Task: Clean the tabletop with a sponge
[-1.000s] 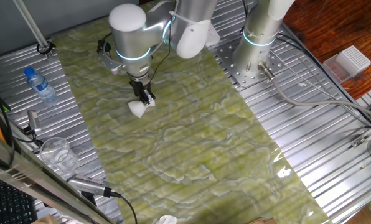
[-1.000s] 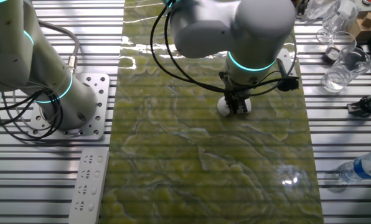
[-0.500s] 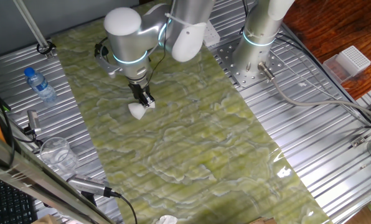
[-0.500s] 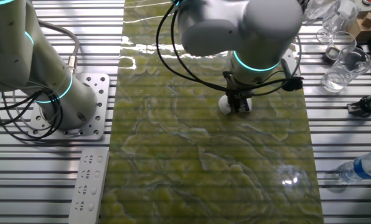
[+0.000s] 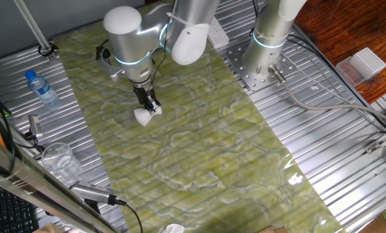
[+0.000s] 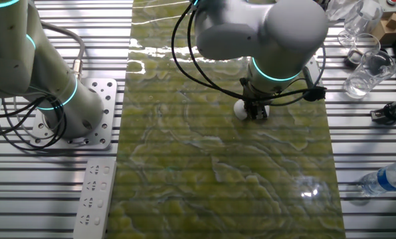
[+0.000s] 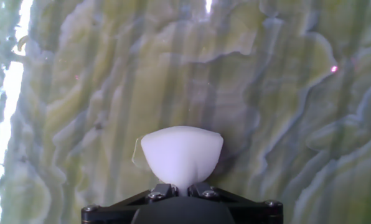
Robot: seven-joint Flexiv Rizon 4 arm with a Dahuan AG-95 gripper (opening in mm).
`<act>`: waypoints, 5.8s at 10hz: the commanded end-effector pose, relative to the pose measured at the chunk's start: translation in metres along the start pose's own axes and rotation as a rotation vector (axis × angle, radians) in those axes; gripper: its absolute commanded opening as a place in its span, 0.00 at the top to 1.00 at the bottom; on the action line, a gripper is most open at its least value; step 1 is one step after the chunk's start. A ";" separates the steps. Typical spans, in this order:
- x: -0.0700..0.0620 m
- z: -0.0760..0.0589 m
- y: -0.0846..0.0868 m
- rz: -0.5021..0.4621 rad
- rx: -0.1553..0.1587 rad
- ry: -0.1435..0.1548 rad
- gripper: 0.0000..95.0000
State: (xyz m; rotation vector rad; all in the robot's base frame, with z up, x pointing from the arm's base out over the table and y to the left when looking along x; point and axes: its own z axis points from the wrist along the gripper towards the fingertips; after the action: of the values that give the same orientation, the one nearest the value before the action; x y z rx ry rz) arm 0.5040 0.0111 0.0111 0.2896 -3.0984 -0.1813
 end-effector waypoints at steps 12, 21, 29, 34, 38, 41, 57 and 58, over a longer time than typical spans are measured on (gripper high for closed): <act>-0.001 0.003 0.031 0.038 -0.074 0.002 1.00; -0.007 0.003 0.061 0.147 -0.141 -0.025 1.00; -0.007 0.007 0.072 0.173 -0.080 -0.036 1.00; 0.011 0.007 0.047 0.082 0.004 -0.049 1.00; 0.020 0.007 0.022 0.012 0.061 -0.041 1.00; 0.025 0.000 0.010 -0.012 0.072 -0.034 1.00; 0.032 -0.004 -0.041 -0.172 0.120 -0.023 1.00; 0.031 -0.004 -0.040 -0.153 0.100 -0.025 1.00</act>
State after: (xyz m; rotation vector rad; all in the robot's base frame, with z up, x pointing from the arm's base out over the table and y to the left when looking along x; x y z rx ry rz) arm 0.4796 -0.0364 0.0112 0.5817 -3.1033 0.0224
